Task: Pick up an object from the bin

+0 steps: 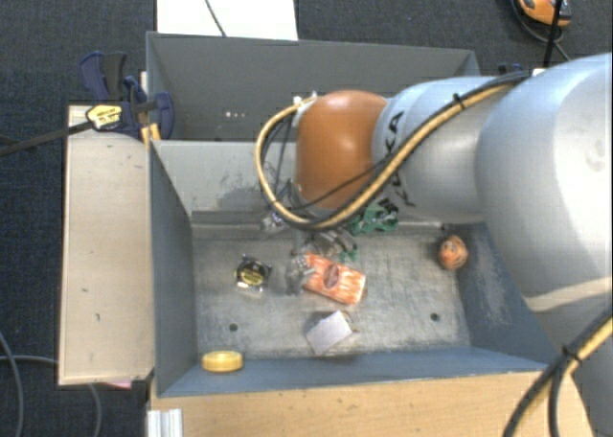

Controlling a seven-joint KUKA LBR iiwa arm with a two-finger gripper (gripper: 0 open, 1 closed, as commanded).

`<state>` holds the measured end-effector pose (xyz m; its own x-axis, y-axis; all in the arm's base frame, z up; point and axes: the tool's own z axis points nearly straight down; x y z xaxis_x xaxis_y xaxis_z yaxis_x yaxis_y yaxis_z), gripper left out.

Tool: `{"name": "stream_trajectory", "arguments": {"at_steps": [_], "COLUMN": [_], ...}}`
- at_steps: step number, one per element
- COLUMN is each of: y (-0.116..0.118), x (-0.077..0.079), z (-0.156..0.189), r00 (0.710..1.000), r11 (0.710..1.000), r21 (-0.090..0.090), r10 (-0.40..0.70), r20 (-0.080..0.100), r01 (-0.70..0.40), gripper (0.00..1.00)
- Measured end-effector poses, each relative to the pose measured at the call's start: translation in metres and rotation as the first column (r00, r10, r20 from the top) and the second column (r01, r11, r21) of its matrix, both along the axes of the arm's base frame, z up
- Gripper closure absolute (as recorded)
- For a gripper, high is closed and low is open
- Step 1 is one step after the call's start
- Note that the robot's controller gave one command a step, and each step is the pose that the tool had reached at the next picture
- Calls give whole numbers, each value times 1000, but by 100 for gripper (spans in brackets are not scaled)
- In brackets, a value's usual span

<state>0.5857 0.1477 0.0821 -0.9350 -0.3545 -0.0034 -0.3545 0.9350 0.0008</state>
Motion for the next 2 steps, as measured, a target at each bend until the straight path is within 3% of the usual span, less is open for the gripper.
{"name": "stream_trajectory", "arguments": {"at_steps": [1, 2], "y": [-2, 10], "x": [-10, -14], "z": [-4, -9], "r00": [998, 958], "r11": [998, 958], "r21": [0, 0], "r10": [-58, -286], "r20": [1, 0], "r01": [58, 286], "gripper": [0, 0]}}
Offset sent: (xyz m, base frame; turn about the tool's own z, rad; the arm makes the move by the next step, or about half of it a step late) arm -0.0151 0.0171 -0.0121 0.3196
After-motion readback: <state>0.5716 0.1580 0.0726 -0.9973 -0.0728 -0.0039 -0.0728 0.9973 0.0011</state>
